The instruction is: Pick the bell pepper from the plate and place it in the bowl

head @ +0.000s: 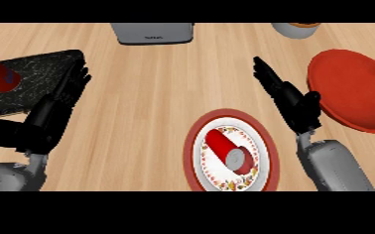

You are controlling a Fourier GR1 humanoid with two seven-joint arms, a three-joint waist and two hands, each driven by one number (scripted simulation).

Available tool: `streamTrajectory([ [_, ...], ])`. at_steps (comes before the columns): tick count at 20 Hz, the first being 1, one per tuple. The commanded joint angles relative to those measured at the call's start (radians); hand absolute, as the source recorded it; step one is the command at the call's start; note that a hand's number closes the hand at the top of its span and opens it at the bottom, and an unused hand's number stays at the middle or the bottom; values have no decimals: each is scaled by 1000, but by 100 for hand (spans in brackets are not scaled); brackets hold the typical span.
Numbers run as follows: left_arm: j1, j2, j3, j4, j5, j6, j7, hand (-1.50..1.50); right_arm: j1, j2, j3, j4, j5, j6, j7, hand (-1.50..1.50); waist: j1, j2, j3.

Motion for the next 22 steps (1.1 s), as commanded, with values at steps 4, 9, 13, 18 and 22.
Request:
streamTrajectory([
  [4, 41, -55, 127, 51, 78, -44, -96, 0, 101, 54, 124, -173, 119, -36, -53, -150, 18, 1, -22],
  [9, 56, -107, 145, 31, 150, -37, -75, 0, 113, -92, 99, -94, 518, -314, -24, -150, 2, -7, -25],
  [13, 64, -110, 166, 14, 169, -71, -61, 0, 169, -10, 160, -112, 635, -440, -140, -150, 23, 2, -21],
  [18, 57, -119, 170, 19, 161, -86, -48, 0, 10, -85, 176, -117, 812, -339, 76, -150, 29, 3, -22],
  [22, 20, -104, 187, 50, 162, -94, -41, 0, -50, -192, 232, -191, 817, -15, 330, -150, 18, -2, -27],
])
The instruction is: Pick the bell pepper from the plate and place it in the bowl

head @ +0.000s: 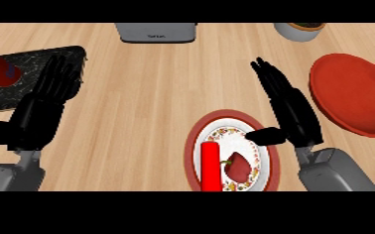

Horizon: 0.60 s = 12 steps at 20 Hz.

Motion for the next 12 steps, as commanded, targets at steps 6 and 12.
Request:
streamTrajectory([
  [6, 10, -11, -19, 1, -11, -26, -17, 0, -101, -88, 195, 42, 10, 614, 405, -150, 28, 0, -7],
  [12, -15, -7, 16, 28, -3, -27, 3, 0, -263, 134, 158, -55, -172, 943, 776, -150, 7, 1, 0],
])
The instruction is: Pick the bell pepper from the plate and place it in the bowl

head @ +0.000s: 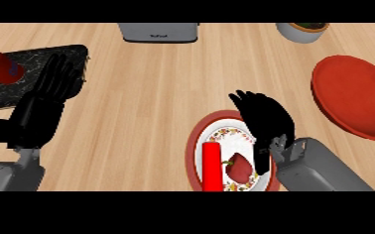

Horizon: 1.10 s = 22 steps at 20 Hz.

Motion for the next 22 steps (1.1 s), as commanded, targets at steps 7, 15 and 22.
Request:
streamTrajectory([
  [7, 24, -17, 36, -27, -9, -11, 22, 0, -47, 247, -29, -70, -94, 195, 380, -150, -10, 1, 5],
  [15, -54, -77, 26, 54, -69, 17, 21, 0, 108, 240, 51, -157, -3, 153, 369, -150, -21, 4, 5],
  [22, 82, -57, 84, -26, -62, -78, 0, 0, 219, 102, 58, -146, 228, -3, 57, -150, -6, 5, 6],
])
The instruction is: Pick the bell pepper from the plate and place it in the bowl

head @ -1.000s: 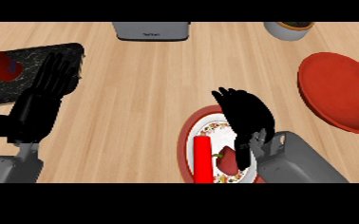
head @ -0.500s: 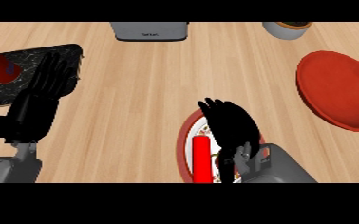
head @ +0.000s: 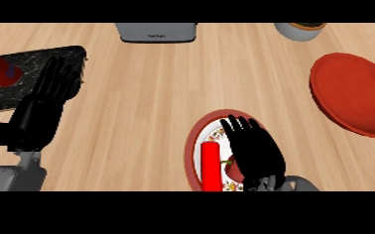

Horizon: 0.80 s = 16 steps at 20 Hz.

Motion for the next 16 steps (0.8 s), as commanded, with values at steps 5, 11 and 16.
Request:
streamTrajectory([
  [5, -42, -59, 36, 28, -59, -33, 22, 0, 48, 37, -6, 49, 169, -63, -98, -150, 2, 2, 0],
  [11, 9, -98, 49, -42, -94, -43, 40, 0, 130, 17, -2, 74, 248, -88, -182, -150, 2, 1, 0],
  [16, -19, -115, 66, -31, -111, -59, 60, 0, 68, 98, -26, 274, 303, -139, -246, -150, 4, 2, 0],
])
